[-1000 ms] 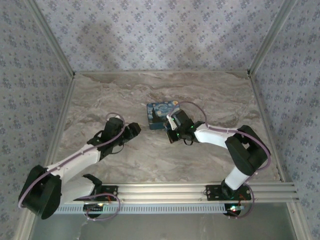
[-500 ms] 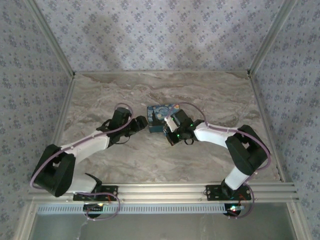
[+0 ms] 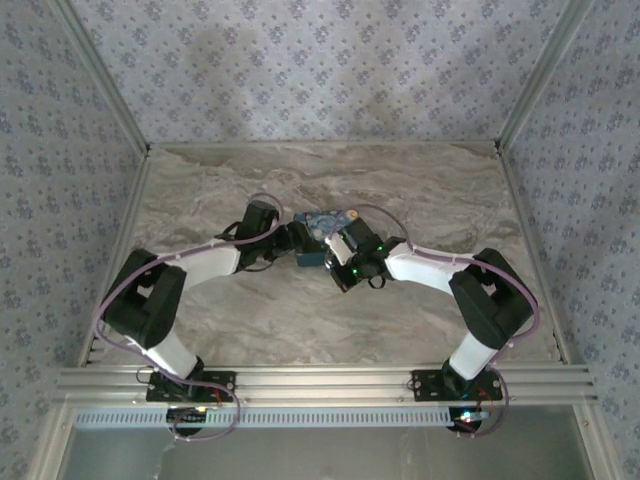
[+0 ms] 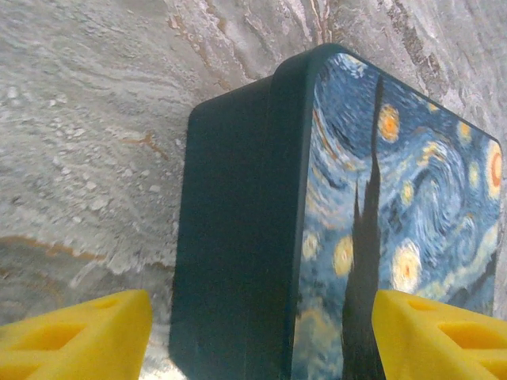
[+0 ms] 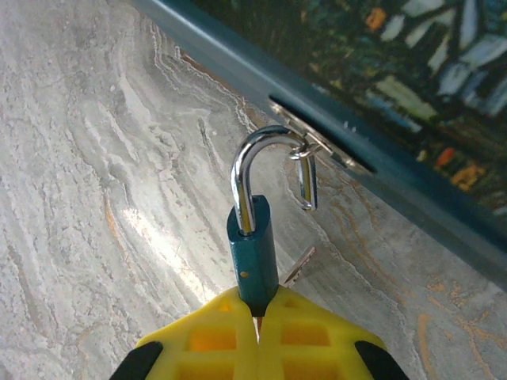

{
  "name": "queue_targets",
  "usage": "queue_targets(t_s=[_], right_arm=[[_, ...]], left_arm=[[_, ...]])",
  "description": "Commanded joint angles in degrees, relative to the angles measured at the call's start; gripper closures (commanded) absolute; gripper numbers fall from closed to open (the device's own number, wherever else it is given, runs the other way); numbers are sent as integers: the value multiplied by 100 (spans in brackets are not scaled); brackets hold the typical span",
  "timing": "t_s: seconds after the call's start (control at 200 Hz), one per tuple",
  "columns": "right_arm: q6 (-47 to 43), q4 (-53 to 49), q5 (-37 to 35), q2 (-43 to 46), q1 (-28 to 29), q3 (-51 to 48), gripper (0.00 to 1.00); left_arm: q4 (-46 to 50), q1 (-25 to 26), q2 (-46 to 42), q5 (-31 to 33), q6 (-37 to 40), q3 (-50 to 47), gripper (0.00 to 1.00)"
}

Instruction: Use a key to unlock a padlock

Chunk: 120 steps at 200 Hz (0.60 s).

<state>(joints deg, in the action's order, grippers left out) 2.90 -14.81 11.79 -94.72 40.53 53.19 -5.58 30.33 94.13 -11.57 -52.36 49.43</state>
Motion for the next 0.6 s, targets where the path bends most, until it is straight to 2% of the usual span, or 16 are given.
queue_targets(t_s=[0.0, 0.595], right_arm=[[-244, -223, -149, -78, 61, 203, 100], [-1075, -409, -912, -399, 383, 744, 100]], left_arm=[[-218, -36, 186, -236, 15, 307, 27], [-404, -40, 308, -404, -104, 295, 29]])
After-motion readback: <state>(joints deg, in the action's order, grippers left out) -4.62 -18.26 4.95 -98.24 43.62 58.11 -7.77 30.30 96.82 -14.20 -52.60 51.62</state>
